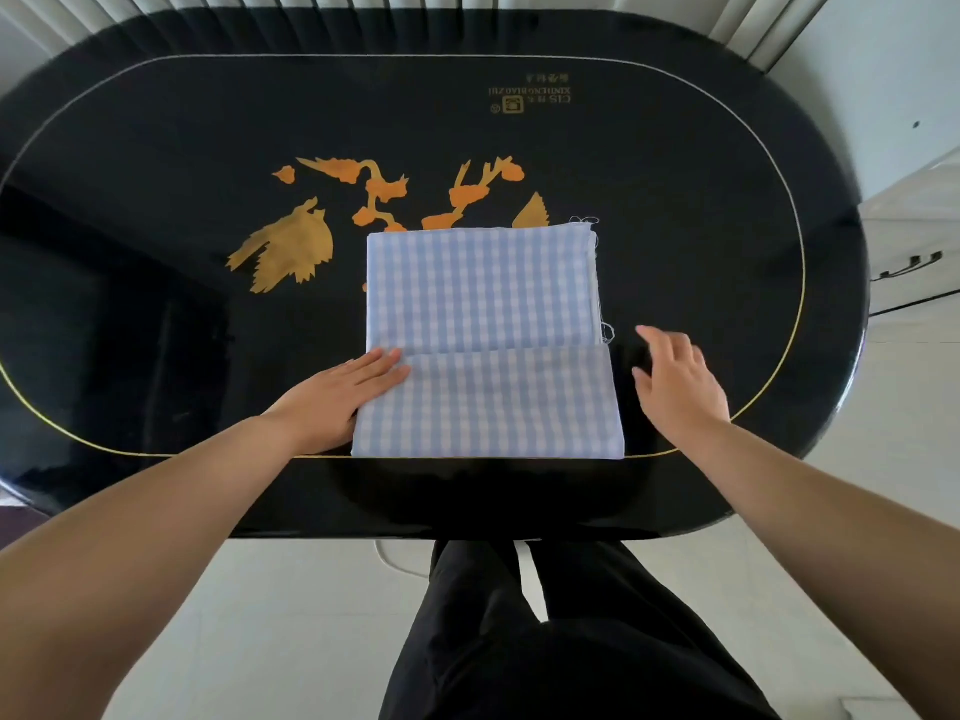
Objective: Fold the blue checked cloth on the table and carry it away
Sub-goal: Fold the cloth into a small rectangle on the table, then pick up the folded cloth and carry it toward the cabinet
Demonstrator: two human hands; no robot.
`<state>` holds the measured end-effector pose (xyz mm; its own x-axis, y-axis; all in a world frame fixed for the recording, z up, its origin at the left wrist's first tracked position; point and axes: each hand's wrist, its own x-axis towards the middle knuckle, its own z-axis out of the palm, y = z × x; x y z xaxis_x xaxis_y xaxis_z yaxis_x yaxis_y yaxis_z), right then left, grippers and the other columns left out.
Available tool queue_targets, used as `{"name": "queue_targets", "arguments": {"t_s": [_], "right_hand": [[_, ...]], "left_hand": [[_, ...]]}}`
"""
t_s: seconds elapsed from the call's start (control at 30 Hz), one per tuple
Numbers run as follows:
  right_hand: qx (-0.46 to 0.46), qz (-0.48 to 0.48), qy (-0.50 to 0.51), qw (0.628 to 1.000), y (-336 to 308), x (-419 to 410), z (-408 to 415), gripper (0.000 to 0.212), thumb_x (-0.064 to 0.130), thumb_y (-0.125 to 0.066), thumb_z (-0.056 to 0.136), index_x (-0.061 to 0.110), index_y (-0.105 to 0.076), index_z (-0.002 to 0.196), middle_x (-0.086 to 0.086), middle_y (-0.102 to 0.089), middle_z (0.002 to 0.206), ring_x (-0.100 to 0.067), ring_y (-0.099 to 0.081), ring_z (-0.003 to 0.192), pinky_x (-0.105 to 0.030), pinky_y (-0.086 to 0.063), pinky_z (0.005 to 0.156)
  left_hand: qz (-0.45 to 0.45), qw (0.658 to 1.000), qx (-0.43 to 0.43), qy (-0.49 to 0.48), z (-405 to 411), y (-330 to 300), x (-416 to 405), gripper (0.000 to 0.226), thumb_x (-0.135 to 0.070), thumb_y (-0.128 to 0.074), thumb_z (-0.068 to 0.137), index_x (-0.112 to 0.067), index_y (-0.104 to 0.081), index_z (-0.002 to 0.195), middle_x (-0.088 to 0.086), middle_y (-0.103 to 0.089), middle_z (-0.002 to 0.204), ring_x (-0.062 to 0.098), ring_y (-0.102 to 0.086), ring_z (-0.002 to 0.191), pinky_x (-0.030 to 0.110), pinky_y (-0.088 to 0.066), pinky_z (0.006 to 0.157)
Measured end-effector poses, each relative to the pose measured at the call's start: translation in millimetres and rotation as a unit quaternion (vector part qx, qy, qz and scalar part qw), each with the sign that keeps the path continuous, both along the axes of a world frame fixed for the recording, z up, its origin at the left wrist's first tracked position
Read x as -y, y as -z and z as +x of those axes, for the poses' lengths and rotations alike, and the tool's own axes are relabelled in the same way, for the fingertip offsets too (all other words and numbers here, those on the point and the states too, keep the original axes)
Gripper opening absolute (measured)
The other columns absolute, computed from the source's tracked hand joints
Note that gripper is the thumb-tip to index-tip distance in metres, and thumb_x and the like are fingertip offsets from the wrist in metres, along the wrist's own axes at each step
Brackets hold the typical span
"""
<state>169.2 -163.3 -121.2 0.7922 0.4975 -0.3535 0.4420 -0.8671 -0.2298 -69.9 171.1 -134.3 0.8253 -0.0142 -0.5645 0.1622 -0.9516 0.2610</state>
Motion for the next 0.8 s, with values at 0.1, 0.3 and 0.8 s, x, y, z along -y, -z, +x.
{"name": "queue_targets", "arguments": {"t_s": [0.1,0.3,0.8], "right_hand": [[0.105,-0.04,-0.333,0.936,17.0,20.5,6.6,0.066,0.03,-0.052,0.091,0.025,-0.02,0.149,-0.004,-0.024,0.157,-0.026,-0.02,0.145,-0.043,-0.018,0.117],[0.01,-0.08,-0.457,0.886,33.4,19.5,26.7,0.089,0.042,-0.043,0.095,0.036,0.034,0.139,0.003,0.008,0.156,-0.018,0.01,0.144,-0.04,-0.004,0.119],[-0.067,0.02,-0.313,0.947,21.3,-0.2,16.7,0.081,0.035,-0.072,0.081,0.02,-0.027,0.146,0.0,-0.03,0.152,-0.019,-0.03,0.139,-0.037,-0.034,0.111]], "left_hand": [[-0.013,1.0,-0.002,-0.008,0.4,-1.1,-0.2,0.077,-0.032,-0.049,0.098,-0.034,0.011,0.147,-0.014,0.017,0.153,0.004,0.016,0.141,0.02,0.007,0.113],[-0.018,0.999,-0.032,-0.007,2.1,-0.1,-1.0,0.084,-0.033,-0.056,0.094,-0.038,0.01,0.145,-0.015,0.019,0.153,0.006,0.019,0.142,0.021,0.006,0.113],[-0.479,0.582,-0.008,-0.657,24.4,-9.5,24.4,0.071,-0.036,-0.089,0.055,-0.021,-0.067,0.121,-0.011,-0.058,0.13,0.008,-0.053,0.118,0.025,-0.045,0.09]]}}
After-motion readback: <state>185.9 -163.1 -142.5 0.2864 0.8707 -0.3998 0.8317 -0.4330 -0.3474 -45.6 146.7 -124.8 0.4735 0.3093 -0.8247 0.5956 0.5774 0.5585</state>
